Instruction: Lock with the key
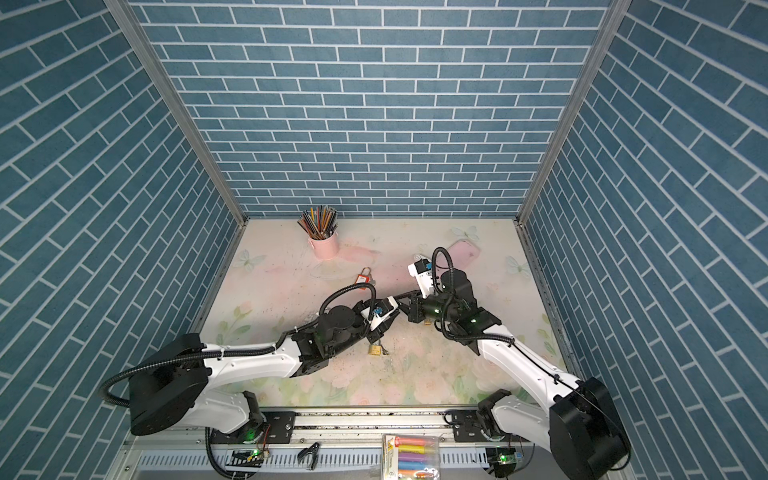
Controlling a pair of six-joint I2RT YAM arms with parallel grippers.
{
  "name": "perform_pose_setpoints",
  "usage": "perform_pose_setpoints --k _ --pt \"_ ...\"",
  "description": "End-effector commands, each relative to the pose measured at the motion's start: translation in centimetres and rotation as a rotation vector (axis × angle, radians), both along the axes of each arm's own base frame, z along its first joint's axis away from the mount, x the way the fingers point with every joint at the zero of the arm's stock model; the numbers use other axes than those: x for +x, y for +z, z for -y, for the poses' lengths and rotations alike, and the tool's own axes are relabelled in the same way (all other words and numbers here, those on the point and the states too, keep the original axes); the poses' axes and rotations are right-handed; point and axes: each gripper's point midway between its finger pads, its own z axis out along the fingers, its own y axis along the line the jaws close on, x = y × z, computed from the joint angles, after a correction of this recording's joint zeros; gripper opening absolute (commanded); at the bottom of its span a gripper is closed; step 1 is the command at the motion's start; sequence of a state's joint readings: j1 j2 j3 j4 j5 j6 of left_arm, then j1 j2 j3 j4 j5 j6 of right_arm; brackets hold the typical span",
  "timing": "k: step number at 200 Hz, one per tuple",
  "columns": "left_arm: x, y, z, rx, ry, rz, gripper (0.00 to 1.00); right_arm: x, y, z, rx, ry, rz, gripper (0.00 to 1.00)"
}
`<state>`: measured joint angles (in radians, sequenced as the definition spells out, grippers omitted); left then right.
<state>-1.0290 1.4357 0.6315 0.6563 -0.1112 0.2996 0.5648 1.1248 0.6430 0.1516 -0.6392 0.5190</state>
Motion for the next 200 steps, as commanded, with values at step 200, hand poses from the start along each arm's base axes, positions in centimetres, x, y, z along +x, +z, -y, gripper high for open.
perform_pose_setpoints --k 200 --pt "1.8 2.3 -1.5 -0.18 0.121 -0.128 0.1 1.4 3.1 2.3 0.025 -0.154 0.064 0.28"
